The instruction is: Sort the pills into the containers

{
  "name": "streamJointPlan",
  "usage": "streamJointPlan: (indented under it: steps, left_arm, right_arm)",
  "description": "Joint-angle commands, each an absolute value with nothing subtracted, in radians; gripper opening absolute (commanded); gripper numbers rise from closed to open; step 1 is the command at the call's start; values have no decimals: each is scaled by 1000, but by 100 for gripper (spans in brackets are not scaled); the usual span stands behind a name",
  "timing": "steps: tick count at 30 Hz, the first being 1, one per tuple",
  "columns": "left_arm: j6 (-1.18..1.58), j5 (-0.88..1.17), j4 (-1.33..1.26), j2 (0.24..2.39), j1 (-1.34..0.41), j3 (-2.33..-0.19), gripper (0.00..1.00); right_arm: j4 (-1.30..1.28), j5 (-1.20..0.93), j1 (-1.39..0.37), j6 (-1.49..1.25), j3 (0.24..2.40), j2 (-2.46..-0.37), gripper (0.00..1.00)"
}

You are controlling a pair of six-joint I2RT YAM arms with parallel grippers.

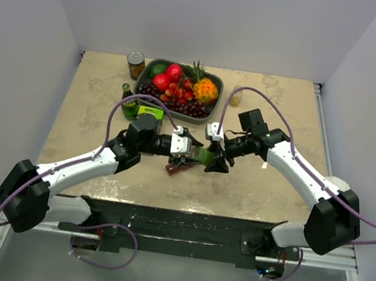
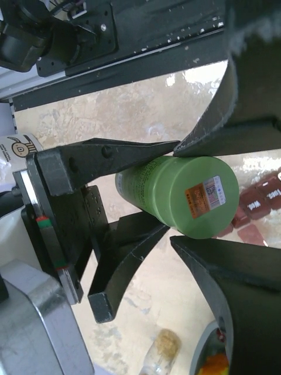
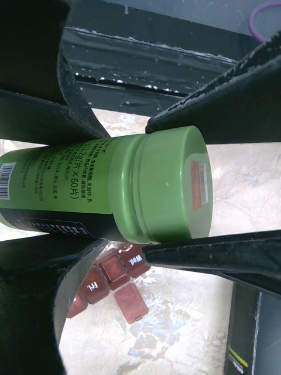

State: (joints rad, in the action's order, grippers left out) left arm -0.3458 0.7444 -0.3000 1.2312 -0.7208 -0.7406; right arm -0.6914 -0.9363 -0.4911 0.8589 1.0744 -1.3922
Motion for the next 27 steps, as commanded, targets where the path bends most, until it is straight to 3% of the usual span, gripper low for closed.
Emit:
streamJointPlan:
  steps: [1, 2, 4, 5, 10, 17, 27]
  left_arm:
    - [-350, 773, -287, 1238, -724, -801, 38]
    - [-342, 772, -270, 1238, -723, -804, 22]
    - [-281, 732, -243, 1244, -723, -830, 2]
    - [-244, 710, -194, 1252, -721, -848, 0]
    - [185, 522, 70, 1331, -707, -1037, 0]
    - [777, 456, 166, 1280, -696, -1008, 0]
    - [933, 379, 179, 1198, -661, -985, 0]
  right_arm:
    - [-684, -983, -495, 874, 1088, -1370, 0]
    - [-684, -982, -495, 873, 1088, -1368, 0]
    - [-681, -979, -495, 873, 1088, -1368, 0]
    - [-672, -974, -495, 868, 1085, -1364, 0]
    - [-623, -916, -494, 810, 1074, -1356, 0]
    - [-565, -874, -495, 749, 1065, -1362, 0]
    - [-545, -841, -495, 716, 1063, -1365, 0]
